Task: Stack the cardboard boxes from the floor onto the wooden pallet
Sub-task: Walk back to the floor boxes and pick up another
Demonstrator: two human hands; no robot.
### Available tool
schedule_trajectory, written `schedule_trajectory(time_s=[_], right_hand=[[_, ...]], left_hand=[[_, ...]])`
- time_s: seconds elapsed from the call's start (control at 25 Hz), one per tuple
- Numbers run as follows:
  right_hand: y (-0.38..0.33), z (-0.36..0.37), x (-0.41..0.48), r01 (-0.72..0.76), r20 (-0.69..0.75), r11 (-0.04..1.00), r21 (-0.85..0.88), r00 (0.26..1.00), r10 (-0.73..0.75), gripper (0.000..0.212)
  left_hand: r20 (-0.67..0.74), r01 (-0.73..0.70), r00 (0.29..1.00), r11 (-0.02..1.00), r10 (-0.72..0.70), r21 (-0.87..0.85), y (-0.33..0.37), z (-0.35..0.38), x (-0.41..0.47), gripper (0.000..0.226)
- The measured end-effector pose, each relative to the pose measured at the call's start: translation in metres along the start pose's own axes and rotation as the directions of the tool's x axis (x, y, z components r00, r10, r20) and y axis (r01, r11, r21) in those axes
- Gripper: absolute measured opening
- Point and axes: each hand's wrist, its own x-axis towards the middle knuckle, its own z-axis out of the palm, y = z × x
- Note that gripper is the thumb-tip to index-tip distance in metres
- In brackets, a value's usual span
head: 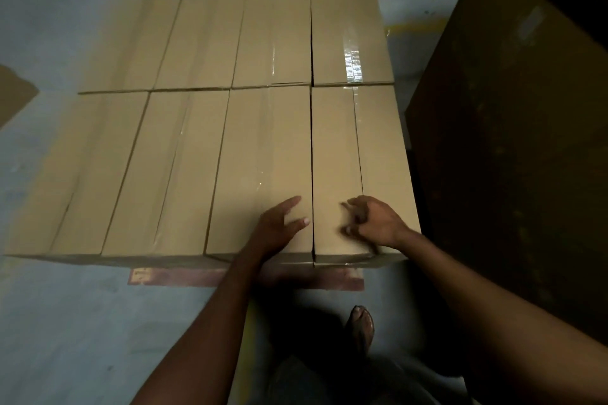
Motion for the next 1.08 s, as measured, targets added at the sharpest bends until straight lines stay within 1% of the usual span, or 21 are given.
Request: schedule_trajectory(time_s=[0.12, 0.24, 0.36, 0.48, 0.64, 0.8, 0.88, 0.92, 1.0, 1.08], right_hand=[[-0.030, 0.004, -0.024, -0.001, -0.132, 0.977, 0.212, 0.991, 0.030, 0.063], [-0.050, 0.024, -0.050, -0.001, -0.185, 0.930, 0.367, 0.980, 0.074, 0.054], [-0.065, 0.044, -0.069, -0.002, -0.210, 0.912, 0.411, 0.973, 0.097, 0.046], [-0.089, 0.056, -0.078, 0.033, -0.240, 0.886, 0.462, 0.967, 0.089, 0.039], [-0.110, 0.067, -0.083, 0.068, -0.229, 0.844, 0.532, 0.971, 0.066, 0.036], [-0.127, 0.078, -0.084, 0.104, -0.207, 0.844, 0.527, 0.978, 0.008, 0.032], [-0.135, 0.086, -0.084, 0.100, -0.203, 0.856, 0.507, 0.979, 0.006, 0.033], [-0.137, 0.090, -0.083, 0.079, -0.201, 0.859, 0.506, 0.979, 0.028, 0.035], [-0.142, 0.097, -0.078, 0.034, -0.181, 0.842, 0.538, 0.981, 0.075, 0.036], [-0.158, 0.103, -0.080, 0.041, -0.153, 0.825, 0.564, 0.987, 0.056, 0.034]], left_hand=[[-0.136, -0.034, 0.990, 0.993, 0.019, -0.112, 0.003, -0.027, -0.014, 0.055], [-0.194, -0.062, 0.981, 0.978, 0.022, -0.200, 0.003, -0.050, -0.039, 0.046], [-0.226, -0.077, 0.974, 0.964, 0.018, -0.255, 0.000, -0.070, -0.063, 0.040], [-0.281, -0.077, 0.960, 0.950, -0.011, -0.301, -0.001, -0.085, -0.080, 0.036], [-0.314, -0.028, 0.946, 0.940, -0.085, -0.339, 0.000, -0.092, -0.106, 0.035], [-0.385, -0.015, 0.908, 0.903, -0.168, -0.429, -0.007, -0.089, -0.130, 0.033], [-0.409, -0.009, 0.891, 0.893, -0.197, -0.451, -0.012, -0.089, -0.140, 0.032], [-0.408, 0.001, 0.888, 0.889, -0.211, -0.457, -0.015, -0.089, -0.143, 0.031], [-0.403, 0.019, 0.883, 0.878, -0.239, -0.479, -0.025, -0.090, -0.148, 0.031], [-0.417, 0.020, 0.874, 0.875, -0.250, -0.483, -0.034, -0.095, -0.156, 0.032]])
